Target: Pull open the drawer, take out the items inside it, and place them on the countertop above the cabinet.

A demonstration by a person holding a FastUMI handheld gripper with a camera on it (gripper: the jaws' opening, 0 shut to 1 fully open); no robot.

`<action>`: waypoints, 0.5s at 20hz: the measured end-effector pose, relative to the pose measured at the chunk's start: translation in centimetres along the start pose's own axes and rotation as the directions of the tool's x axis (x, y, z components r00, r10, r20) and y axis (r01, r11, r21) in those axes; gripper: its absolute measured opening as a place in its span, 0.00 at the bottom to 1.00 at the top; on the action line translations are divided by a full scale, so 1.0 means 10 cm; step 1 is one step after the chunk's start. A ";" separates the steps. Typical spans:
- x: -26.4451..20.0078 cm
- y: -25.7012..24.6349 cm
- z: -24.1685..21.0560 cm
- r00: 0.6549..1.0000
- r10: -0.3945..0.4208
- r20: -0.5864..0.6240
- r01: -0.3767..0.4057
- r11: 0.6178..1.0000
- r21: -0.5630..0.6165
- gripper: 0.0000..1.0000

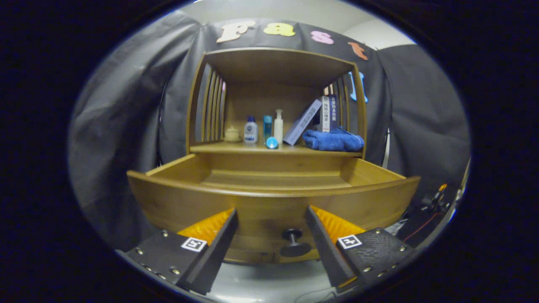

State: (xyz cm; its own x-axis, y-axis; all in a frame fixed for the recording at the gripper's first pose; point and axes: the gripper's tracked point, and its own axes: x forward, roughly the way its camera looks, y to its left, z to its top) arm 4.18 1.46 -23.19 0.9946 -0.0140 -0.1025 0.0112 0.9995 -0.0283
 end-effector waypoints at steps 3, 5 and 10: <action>0.24 -0.04 0.04 1.000 0.027 0.001 -0.027 0.999 0.031 0.99; 0.42 -0.03 0.10 1.000 0.027 0.008 -0.027 0.999 0.026 1.00; 0.85 0.03 0.22 0.999 0.019 0.033 -0.021 0.999 0.045 0.99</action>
State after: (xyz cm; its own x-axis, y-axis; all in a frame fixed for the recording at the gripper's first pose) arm 12.82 1.65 -21.84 0.9975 0.0059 -0.0702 -0.0046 0.9998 0.0191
